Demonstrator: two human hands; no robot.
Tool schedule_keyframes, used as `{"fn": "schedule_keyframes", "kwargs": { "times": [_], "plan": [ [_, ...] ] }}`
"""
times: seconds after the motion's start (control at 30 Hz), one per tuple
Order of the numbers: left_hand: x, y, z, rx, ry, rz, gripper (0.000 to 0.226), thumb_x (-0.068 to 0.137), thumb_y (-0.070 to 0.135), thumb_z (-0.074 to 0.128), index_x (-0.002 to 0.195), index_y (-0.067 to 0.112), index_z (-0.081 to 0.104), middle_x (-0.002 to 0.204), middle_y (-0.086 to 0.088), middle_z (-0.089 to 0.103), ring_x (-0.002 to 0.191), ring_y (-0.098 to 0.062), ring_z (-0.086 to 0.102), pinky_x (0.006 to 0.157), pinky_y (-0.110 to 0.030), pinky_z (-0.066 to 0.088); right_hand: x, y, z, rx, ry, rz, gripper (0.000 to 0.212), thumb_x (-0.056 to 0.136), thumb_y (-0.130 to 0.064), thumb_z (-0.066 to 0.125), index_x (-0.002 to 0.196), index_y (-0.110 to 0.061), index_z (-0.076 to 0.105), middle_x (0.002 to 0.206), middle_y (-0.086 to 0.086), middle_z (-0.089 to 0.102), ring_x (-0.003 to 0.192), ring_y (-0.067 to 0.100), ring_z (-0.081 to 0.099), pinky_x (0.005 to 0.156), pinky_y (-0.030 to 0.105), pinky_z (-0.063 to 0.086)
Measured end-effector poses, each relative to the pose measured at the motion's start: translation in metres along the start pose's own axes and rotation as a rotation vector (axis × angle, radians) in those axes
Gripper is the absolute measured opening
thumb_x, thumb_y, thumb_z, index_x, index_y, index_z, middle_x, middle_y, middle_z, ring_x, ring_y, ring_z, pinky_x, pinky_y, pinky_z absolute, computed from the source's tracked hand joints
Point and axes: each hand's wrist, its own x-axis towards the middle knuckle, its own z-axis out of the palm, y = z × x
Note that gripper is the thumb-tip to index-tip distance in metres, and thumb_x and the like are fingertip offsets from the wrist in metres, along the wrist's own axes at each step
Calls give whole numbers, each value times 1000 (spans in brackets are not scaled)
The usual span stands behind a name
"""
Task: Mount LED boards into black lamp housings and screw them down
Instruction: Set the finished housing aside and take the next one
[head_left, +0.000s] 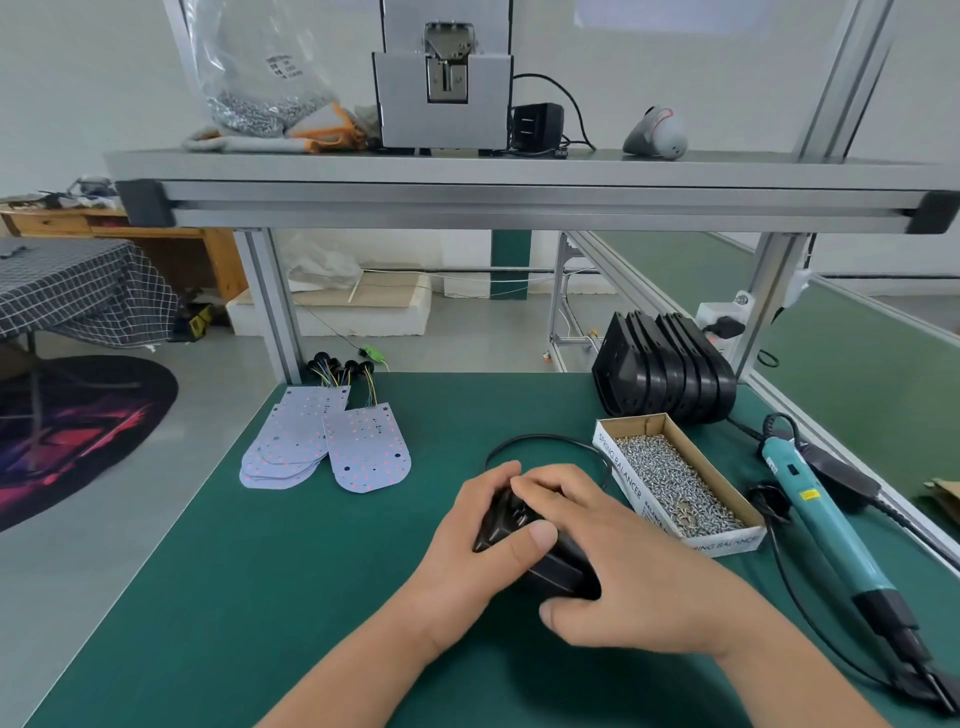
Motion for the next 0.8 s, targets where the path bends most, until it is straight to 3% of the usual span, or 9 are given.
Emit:
{"fn": "schedule_keyframes", "kwargs": {
  "times": [0.1, 0.17, 0.23, 0.33, 0.43, 0.53, 0.6, 0.67, 0.8],
  "plan": [
    [1, -1, -4, -24, 6, 4, 98, 72, 76, 79, 153, 29, 48, 149, 12, 61, 141, -4, 53, 121, -36, 42, -3, 3, 5, -179, 1, 46, 96, 78, -56, 63, 157, -49, 9, 158, -39, 12, 132, -21, 34, 98, 1, 33],
    [2, 1, -9, -64, 36, 2, 112, 66, 95, 67, 155, 29, 45, 151, 12, 59, 142, -5, 53, 120, -32, 42, -4, 4, 1, -288, 68, 75, 83, 80, -55, 53, 156, -45, 19, 160, -32, 28, 128, -10, 47, 101, 14, 42],
    [6, 1, -15, -145, 101, -63, 102, 71, 97, 54, 152, 34, 48, 147, 10, 64, 134, -13, 62, 114, -35, 46, -4, 8, -9, -185, 166, 82, 49, 83, -46, 53, 131, -39, 50, 121, -20, 63, 96, 5, 62, 80, 27, 51],
    [14, 3, -19, 6, 168, -105, 50, 89, 75, 41, 129, 56, 62, 125, 32, 70, 110, -1, 70, 100, -22, 50, -7, 18, -24, 163, 307, 180, 13, 82, -45, 54, 87, -35, 60, 67, -15, 51, 62, 7, 44, 56, 28, 36],
    [17, -7, -23, 237, 168, -70, 32, 111, 40, 44, 133, 45, 66, 130, 29, 68, 129, 8, 56, 117, -24, 40, -7, 28, -25, 552, 387, 315, 35, 79, -47, 64, 91, -15, 70, 76, -9, 54, 71, 13, 52, 68, 33, 40],
    [17, -12, -25, 328, 106, -62, 38, 111, 21, 45, 142, 34, 64, 138, 26, 62, 136, 9, 48, 122, -26, 34, -1, 39, -22, 834, 494, 420, 13, 93, -21, 67, 88, -17, 78, 90, -6, 74, 84, 19, 71, 84, 42, 52],
    [18, -10, -23, 487, 52, -44, 39, 105, 27, 51, 141, 30, 62, 129, 22, 62, 122, 7, 54, 112, -21, 42, 2, 47, -20, 968, 567, 482, 31, 99, -11, 59, 79, -26, 77, 99, 5, 77, 87, 26, 72, 86, 44, 53],
    [21, -8, -18, 679, -19, 46, 33, 99, 37, 57, 128, 24, 64, 110, 10, 65, 107, -15, 58, 101, -34, 50, 4, 52, -19, 1053, 596, 534, 35, 101, -12, 55, 82, -28, 79, 107, 8, 78, 91, 28, 73, 84, 42, 54],
    [23, -10, -10, 948, -85, 118, 58, 90, 63, 65, 143, 39, 58, 131, 19, 52, 124, -9, 38, 111, -31, 33, 8, 55, -18, 1117, 570, 531, 46, 103, -11, 49, 77, -32, 81, 103, 6, 81, 85, 23, 78, 67, 35, 60]
  ]
}}
